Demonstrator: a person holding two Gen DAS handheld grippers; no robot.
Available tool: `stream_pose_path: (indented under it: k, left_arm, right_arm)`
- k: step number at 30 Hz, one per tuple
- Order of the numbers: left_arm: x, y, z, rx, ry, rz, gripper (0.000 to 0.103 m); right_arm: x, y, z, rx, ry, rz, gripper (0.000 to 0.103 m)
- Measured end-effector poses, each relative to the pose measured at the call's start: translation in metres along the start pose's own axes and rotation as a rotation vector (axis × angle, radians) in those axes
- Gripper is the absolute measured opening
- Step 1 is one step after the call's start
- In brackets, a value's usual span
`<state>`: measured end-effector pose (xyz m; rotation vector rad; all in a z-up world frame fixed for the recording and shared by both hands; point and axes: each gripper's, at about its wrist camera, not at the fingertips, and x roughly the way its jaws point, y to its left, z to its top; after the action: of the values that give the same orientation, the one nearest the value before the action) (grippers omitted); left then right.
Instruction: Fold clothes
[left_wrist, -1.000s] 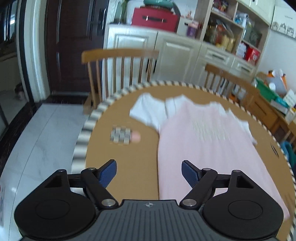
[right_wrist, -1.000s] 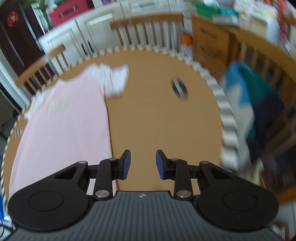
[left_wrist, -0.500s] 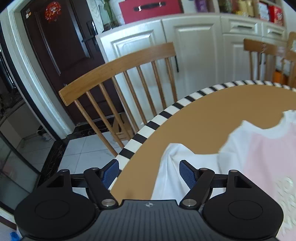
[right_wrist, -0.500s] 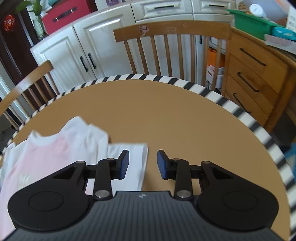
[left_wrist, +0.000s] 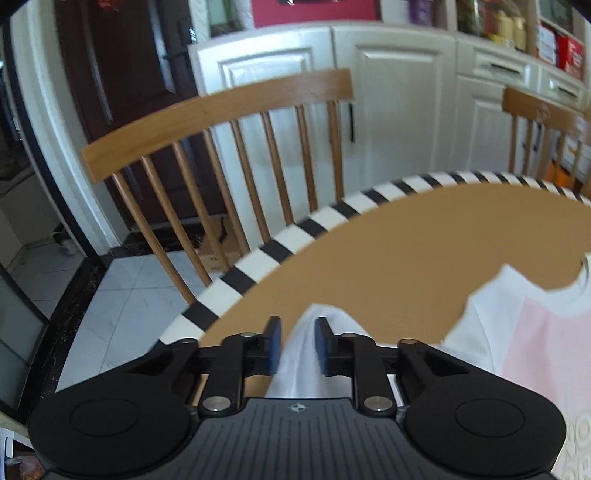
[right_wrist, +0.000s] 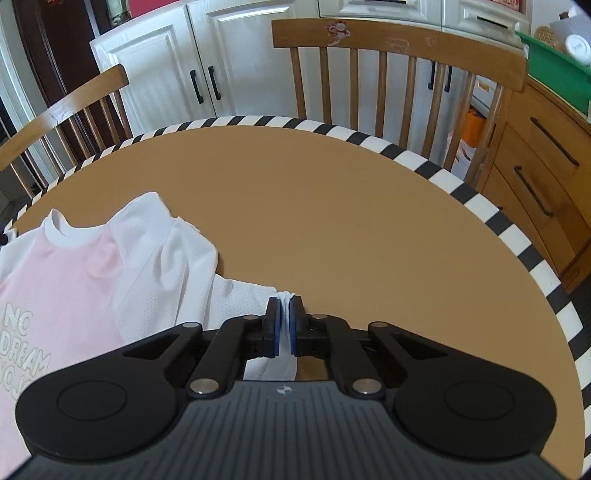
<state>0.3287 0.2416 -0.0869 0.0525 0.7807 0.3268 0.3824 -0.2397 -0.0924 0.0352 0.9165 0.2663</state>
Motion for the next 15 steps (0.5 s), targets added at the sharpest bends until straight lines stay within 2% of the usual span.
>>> stream_pose_path:
  k: [1,5,6,7,8,9,10,13,15]
  left_arm:
    - [0.002,-0.002,0.001,0.019,-0.002,0.001,0.054]
    - [0.02,-0.012,0.008,0.1,0.073,0.006,0.068]
    - [0.022,-0.013,0.009,0.087,0.065,0.016,0.072]
    - [0.025,-0.012,0.009,0.057,0.07,0.011,0.068]
    - [0.028,-0.012,0.01,0.024,0.074,0.001,0.059]
    - [0.028,-0.011,0.01,-0.016,0.077,-0.029,0.029]
    - [0.028,-0.014,0.01,-0.037,0.083,-0.037,0.004]
    - [0.021,-0.029,0.004,0.014,0.061,0.031,0.002]
    - [0.014,-0.023,-0.002,-0.039,0.014,0.086,0.002]
  right_arm:
    - [0.0,0.001,0.0,-0.004,0.002,-0.001,0.005]
    - [0.003,0.001,0.004,0.004,0.006,-0.001,0.005]
    - [0.003,0.001,0.004,0.005,0.006,-0.001,0.005]
    - [0.002,0.0,0.004,0.006,0.004,0.0,0.005]
    - [0.002,0.0,0.003,0.006,0.002,-0.001,0.005]
    - [0.001,0.0,0.003,0.004,-0.001,-0.004,0.005]
    - [0.0,0.0,0.002,0.002,-0.005,-0.009,0.005]
    - [-0.005,-0.002,-0.001,0.007,-0.042,-0.059,0.004]
    - [-0.013,-0.011,-0.001,0.035,-0.074,-0.093,0.004]
